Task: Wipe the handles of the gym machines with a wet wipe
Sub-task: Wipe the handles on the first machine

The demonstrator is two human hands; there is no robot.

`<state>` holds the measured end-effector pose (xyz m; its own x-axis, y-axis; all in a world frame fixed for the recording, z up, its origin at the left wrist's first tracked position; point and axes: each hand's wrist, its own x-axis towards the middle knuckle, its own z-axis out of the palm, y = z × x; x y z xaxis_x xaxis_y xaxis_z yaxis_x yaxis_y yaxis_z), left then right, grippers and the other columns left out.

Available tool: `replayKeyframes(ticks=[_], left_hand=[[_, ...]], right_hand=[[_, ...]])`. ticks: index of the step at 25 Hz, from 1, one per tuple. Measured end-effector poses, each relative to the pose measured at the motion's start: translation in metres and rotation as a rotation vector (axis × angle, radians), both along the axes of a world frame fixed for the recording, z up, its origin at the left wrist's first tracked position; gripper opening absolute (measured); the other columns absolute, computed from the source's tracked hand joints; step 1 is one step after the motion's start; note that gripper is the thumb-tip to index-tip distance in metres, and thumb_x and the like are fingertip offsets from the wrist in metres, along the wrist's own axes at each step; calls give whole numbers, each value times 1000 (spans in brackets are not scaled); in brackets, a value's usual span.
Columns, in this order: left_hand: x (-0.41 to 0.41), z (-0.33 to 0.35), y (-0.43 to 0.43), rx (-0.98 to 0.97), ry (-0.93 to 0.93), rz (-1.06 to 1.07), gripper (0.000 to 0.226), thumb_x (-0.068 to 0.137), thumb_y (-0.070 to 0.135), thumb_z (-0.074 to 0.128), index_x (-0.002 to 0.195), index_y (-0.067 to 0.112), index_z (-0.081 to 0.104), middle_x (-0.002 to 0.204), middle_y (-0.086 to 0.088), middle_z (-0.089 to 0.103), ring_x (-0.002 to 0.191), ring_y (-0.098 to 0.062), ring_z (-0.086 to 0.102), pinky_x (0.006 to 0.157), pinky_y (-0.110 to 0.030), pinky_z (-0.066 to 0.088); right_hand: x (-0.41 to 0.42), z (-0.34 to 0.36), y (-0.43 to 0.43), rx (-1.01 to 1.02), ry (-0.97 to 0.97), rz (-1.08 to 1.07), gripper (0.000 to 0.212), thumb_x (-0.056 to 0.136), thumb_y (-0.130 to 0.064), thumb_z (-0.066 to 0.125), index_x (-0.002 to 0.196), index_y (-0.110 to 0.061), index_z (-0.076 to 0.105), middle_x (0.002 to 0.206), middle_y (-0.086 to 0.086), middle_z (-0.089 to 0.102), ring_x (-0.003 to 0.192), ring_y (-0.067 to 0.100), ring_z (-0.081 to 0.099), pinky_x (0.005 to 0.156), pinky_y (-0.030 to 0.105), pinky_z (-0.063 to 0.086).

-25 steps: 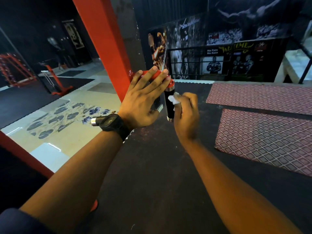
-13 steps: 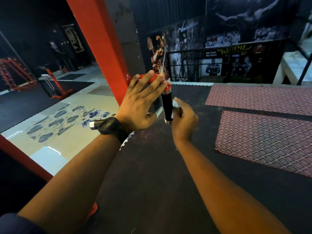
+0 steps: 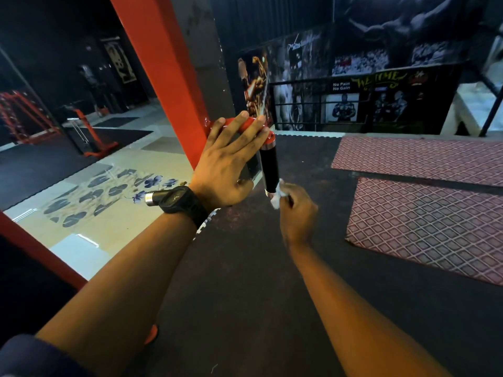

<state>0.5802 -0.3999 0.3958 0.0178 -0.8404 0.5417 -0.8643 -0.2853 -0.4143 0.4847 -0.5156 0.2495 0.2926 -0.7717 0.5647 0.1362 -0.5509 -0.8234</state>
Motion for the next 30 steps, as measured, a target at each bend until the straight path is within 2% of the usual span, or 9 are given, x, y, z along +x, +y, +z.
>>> replayKeyframes(ticks=[3, 7, 10, 13, 16, 18, 20, 26, 30], left_hand=[[-3, 0, 4, 48, 22, 31, 91, 74, 42, 46, 159, 18, 25, 165, 3, 11, 155, -26, 5, 124, -53, 0], [-25, 3, 16, 66, 78, 61, 90, 74, 35, 45, 159, 16, 23, 167, -1, 13, 155, -25, 3, 124, -46, -5], [-49, -6, 40, 15, 160, 51, 86, 75, 29, 46, 157, 12, 25, 166, -8, 16, 154, -27, 7, 125, -39, -5], [-68, -19, 67, -13, 180, 28, 79, 78, 22, 47, 154, 7, 32, 163, -15, 23, 153, -31, 14, 125, -49, 12], [-79, -26, 94, -45, 221, 26, 75, 82, 15, 62, 152, 3, 37, 161, -18, 27, 152, -32, 19, 123, -52, 21], [-81, -34, 118, -104, 273, 22, 68, 86, 17, 59, 150, 0, 40, 159, -21, 30, 151, -33, 21, 122, -51, 24], [-80, -44, 146, -175, 321, 47, 65, 87, 19, 52, 148, -1, 42, 158, -21, 32, 151, -32, 23, 121, -49, 27], [-48, -81, 217, -242, 521, 375, 75, 84, 24, 51, 156, 9, 31, 164, -10, 25, 154, -25, 15, 122, -49, 24], [-23, -93, 224, -333, 769, 520, 78, 98, 29, 61, 160, 18, 15, 168, -1, 9, 154, -17, 6, 126, -34, 10]], right_hand=[[-17, -22, 25, 159, 159, 145, 24, 94, -6, 54, 100, -15, 75, 97, 2, 73, 79, 3, 67, 75, 25, 58], [-35, -10, 49, 226, 71, 259, 23, 90, -10, 57, 95, -23, 75, 90, -1, 74, 75, 5, 69, 69, 21, 57], [-45, 3, 64, 34, 10, 263, 20, 90, -9, 60, 105, -13, 73, 96, -2, 72, 83, 3, 67, 75, 21, 55], [-53, 15, 84, -107, -14, 260, 25, 88, -1, 66, 110, -10, 72, 104, 4, 72, 92, 13, 68, 82, 14, 51], [-60, 23, 106, -204, -77, 310, 25, 87, 1, 70, 110, -7, 72, 106, 7, 72, 96, 17, 69, 86, 21, 54], [-64, 22, 121, -246, -124, 314, 24, 87, 2, 69, 110, -4, 73, 107, 10, 71, 97, 18, 68, 87, 16, 51], [-63, 24, 137, -280, -142, 320, 25, 88, 4, 67, 111, -3, 73, 108, 11, 69, 100, 21, 67, 87, 23, 53], [-28, 36, 170, -523, -25, 321, 36, 86, 7, 67, 121, -1, 68, 117, 14, 64, 108, 27, 61, 95, 29, 51], [8, 32, 175, -800, 138, 273, 40, 89, 3, 67, 129, 0, 63, 128, 18, 60, 118, 31, 59, 99, 39, 53]])
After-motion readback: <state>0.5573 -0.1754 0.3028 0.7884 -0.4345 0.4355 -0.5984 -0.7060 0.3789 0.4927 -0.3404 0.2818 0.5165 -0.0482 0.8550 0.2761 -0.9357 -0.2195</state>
